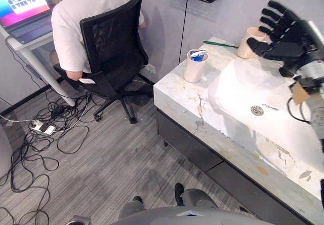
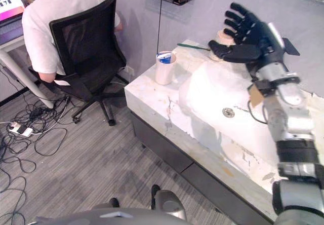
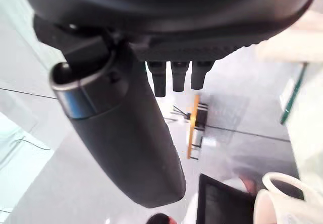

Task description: Organize the bathroom.

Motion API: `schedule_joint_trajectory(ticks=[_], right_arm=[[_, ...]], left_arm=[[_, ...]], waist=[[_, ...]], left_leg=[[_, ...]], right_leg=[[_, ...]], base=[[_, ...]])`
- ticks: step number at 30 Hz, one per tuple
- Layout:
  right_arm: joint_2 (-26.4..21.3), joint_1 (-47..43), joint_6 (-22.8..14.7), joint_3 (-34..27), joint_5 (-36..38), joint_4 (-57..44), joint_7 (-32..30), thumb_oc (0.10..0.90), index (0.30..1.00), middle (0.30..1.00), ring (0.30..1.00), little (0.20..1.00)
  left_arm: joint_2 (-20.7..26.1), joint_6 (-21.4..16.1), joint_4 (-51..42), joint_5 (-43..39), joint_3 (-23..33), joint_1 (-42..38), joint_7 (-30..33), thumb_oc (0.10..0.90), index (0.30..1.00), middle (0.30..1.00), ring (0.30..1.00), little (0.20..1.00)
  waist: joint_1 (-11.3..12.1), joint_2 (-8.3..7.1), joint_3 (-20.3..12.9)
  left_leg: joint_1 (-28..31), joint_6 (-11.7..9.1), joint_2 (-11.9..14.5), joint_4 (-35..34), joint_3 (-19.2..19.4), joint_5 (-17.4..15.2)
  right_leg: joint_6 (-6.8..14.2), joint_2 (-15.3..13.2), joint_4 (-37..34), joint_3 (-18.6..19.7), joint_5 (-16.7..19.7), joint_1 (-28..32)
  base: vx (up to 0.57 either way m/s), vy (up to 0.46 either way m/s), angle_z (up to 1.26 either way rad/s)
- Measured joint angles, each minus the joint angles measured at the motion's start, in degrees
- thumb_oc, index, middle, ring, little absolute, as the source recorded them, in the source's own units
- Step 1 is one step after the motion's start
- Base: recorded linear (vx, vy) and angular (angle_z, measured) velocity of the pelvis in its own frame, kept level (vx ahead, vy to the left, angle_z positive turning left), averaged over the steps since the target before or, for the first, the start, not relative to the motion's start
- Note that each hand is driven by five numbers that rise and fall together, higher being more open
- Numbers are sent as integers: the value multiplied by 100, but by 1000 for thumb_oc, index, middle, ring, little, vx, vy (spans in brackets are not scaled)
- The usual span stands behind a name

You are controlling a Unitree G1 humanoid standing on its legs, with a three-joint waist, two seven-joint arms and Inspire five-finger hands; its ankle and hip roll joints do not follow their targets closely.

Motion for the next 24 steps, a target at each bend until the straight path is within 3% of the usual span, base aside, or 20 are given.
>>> schedule_joint_trajectory(ticks=[4, 6, 11, 13, 14, 15, 16, 19, 22, 24], right_arm=[[-192, 30, -88, -419, -1, -51, -252, 800, 900, 900, 900, 900], [-683, 497, -110, -956, -75, -61, -657, 800, 900, 900, 900, 900], [-738, 884, -124, -1848, -234, 155, -1560, 800, 900, 900, 900, 900], [-738, 884, -124, -1848, -234, 155, -1560, 800, 900, 900, 900, 900], [-758, 1271, -321, -2480, -239, 430, -2332, 800, 900, 900, 900, 900], [-758, 1337, -379, -2788, -238, 632, -2730, 800, 900, 900, 900, 900], [-758, 1337, -379, -2788, -238, 632, -2730, 800, 900, 900, 900, 900], [-775, 1960, -540, -3524, -739, 875, -3806, 800, 900, 900, 900, 900], [-774, 2025, -580, -4073, -1059, 1635, -4881, 800, 900, 900, 900, 900], [-774, 2079, -584, -4198, -1122, 1799, -5135, 800, 900, 900, 900, 900]], left_arm=[[-18, -85, 60, 4, 2, 37, 0, 800, 900, 900, 900, 900], [-18, -235, 48, 10, 6, 22, 4, 800, 900, 900, 900, 900], [-25, -287, 70, -8, 92, 66, -9, 800, 900, 900, 900, 900], [-25, -287, 70, -8, 92, 66, -9, 800, 900, 900, 900, 900], [-22, -353, 103, -17, 216, 33, -6, 800, 900, 900, 900, 900], [-24, -358, 122, -21, 212, 34, -8, 800, 900, 900, 900, 900], [-24, -358, 122, -21, 212, 34, -8, 800, 900, 900, 900, 900], [-34, -356, 170, -64, 246, -13, -28, 800, 900, 900, 900, 900], [-39, -352, 182, -78, 352, 22, -39, 800, 900, 900, 900, 900], [-39, -352, 188, -78, 385, 18, -49, 800, 900, 900, 900, 900]], waist=[[-73, 3, -57], [-64, -18, -88], [-346, -37, -153], [-346, -37, -153], [-501, 37, -207], [-551, 103, -246], [-551, 103, -246], [-700, 208, -308], [-810, 272, -334], [-823, 281, -340]], left_leg=[[14, -5, 25, -22, 27, 0], [33, -89, 49, -22, 57, 53], [86, -90, 61, -106, 166, 53], [86, -90, 61, -106, 166, 53], [196, -89, 39, -225, 277, 51], [197, -80, 37, -267, 333, 45], [197, -80, 37, -267, 333, 45], [230, -94, 50, -297, 349, 29], [307, -91, 61, -376, 413, -26], [305, -89, 70, -374, 427, -55]], right_leg=[[-4, 33, -4, 24, -5, -19], [-62, 69, -26, 75, -46, -46], [-60, 118, -35, 210, -51, -99], [-60, 118, -35, 210, -51, -99], [-47, 135, -36, 306, -58, -97], [-40, 149, -26, 359, -62, -117], [-40, 149, -26, 359, -62, -117], [-42, 177, -75, 430, -69, -109], [-49, 216, -28, 492, -105, -116], [-49, 232, -9, 509, -105, -131]], base=[[-9, 14, -6], [-27, 41, -9], [-21, 51, -15], [-3, 22, -13], [0, 35, -27], [0, 35, -27], [12, 73, -18], [-9, 56, -10], [-4, 46, -13], [3, 31, -11]])
